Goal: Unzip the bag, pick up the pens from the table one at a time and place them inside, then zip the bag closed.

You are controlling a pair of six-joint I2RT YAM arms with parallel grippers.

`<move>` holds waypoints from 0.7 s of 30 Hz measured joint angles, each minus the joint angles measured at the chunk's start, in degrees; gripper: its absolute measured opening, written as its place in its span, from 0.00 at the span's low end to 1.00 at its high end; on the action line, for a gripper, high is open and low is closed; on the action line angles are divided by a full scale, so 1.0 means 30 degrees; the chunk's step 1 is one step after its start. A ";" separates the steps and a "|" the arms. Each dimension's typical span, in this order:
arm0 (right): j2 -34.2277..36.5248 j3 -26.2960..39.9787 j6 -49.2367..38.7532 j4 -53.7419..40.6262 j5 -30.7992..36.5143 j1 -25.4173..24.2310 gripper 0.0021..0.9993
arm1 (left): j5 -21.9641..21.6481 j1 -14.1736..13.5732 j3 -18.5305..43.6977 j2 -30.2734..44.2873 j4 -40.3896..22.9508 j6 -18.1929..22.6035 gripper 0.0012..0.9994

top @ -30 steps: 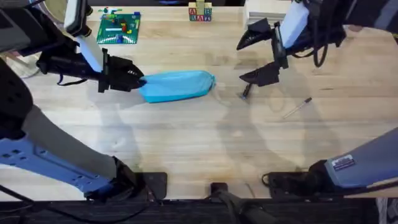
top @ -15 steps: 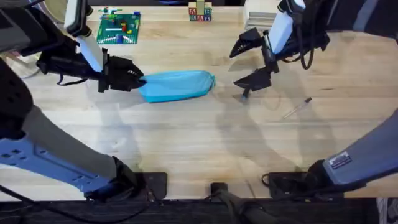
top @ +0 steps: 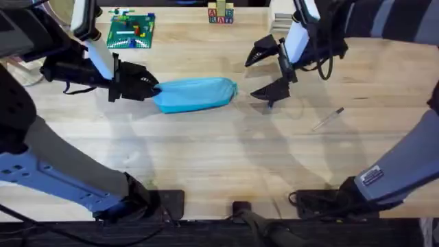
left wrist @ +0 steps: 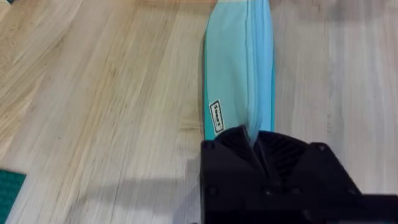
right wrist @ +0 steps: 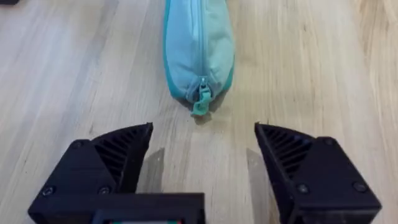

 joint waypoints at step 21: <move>0.1360 0.0036 0.0556 0.1457 -0.0695 0.0680 1.00 | 0.0003 0.0000 0.0000 0.0000 -0.0002 0.0000 0.04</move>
